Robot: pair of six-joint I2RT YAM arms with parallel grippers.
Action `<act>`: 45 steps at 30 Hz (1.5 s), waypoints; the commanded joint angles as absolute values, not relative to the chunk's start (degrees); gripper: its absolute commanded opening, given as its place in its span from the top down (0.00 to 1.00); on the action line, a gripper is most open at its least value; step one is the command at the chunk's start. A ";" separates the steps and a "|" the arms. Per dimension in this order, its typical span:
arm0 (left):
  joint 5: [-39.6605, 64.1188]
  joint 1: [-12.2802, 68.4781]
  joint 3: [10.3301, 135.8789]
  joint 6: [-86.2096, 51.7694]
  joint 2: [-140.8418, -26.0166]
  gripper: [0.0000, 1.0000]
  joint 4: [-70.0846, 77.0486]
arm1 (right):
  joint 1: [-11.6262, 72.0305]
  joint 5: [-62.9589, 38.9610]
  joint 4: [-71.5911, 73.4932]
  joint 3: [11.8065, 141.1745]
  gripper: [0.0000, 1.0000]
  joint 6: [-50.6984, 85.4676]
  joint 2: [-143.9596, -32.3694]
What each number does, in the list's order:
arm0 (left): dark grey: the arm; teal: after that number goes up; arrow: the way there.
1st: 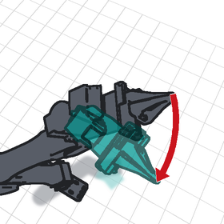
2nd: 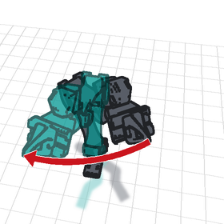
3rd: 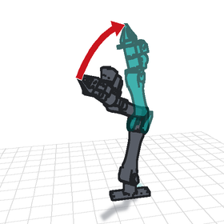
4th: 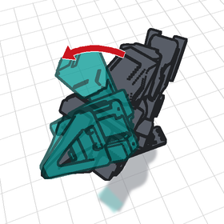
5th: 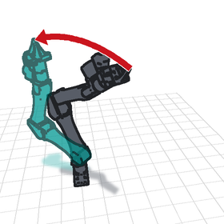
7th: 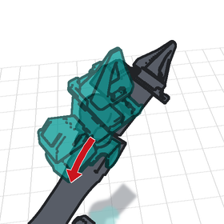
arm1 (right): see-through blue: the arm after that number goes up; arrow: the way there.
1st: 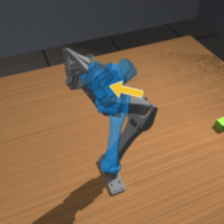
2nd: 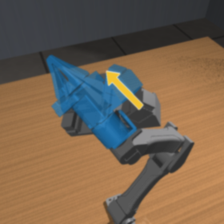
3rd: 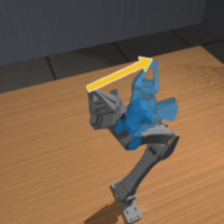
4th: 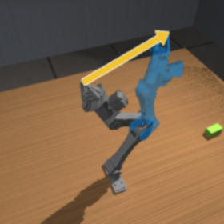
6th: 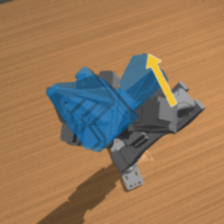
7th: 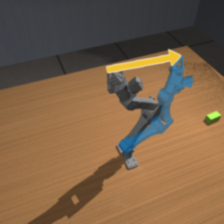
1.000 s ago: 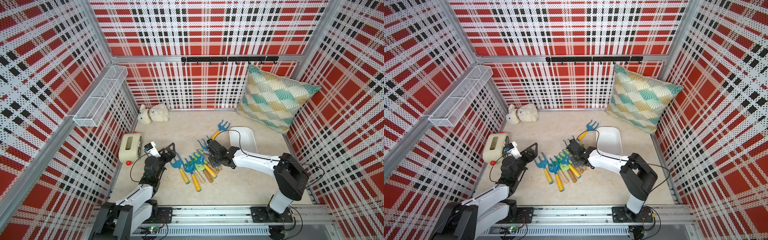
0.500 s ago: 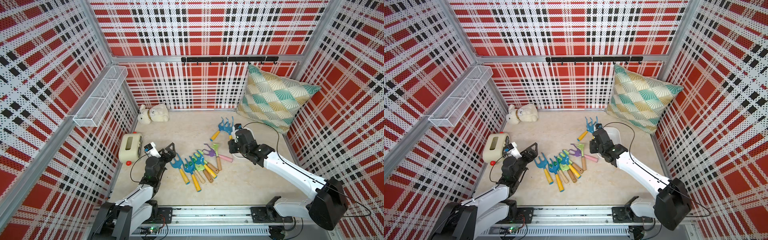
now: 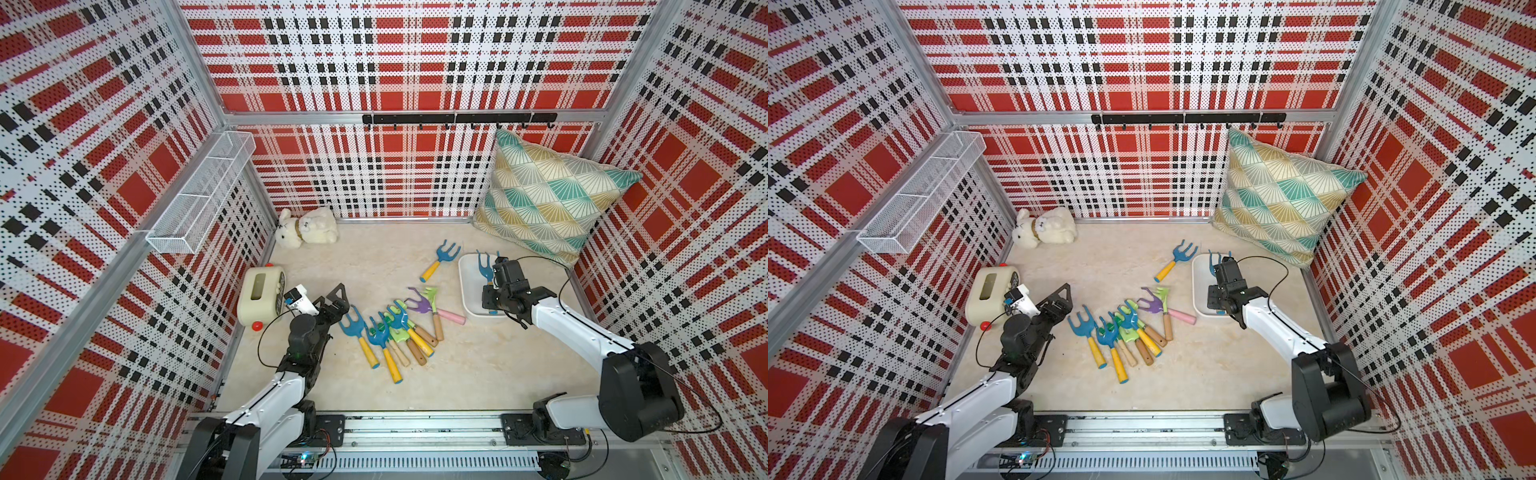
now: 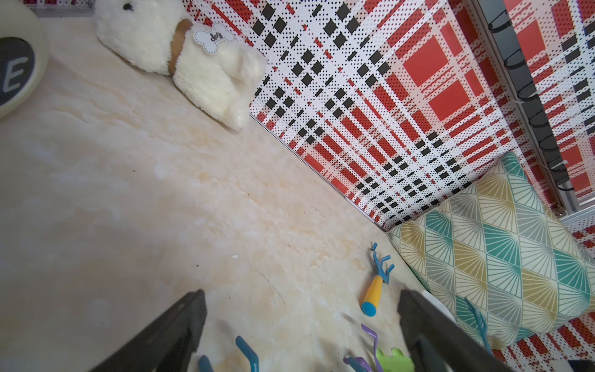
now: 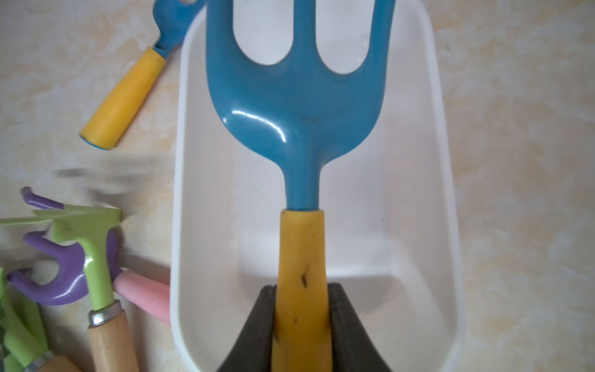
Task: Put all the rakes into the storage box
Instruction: Place the rake in the storage box, then pick up the rake at the center of the board.
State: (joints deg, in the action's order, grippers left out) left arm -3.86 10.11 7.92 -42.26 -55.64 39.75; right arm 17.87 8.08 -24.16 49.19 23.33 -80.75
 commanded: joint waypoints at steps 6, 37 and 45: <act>-4.64 10.62 8.95 -41.57 -57.56 0.00 38.75 | 17.25 11.00 -24.20 53.21 0.40 20.83 -85.18; -6.67 10.80 9.68 -41.69 -59.66 0.03 37.88 | 36.30 -1.96 -24.42 51.28 0.41 22.98 -80.74; -6.68 10.81 9.67 -41.75 -59.74 0.03 37.88 | 39.32 1.05 -22.04 51.83 0.49 25.81 -88.24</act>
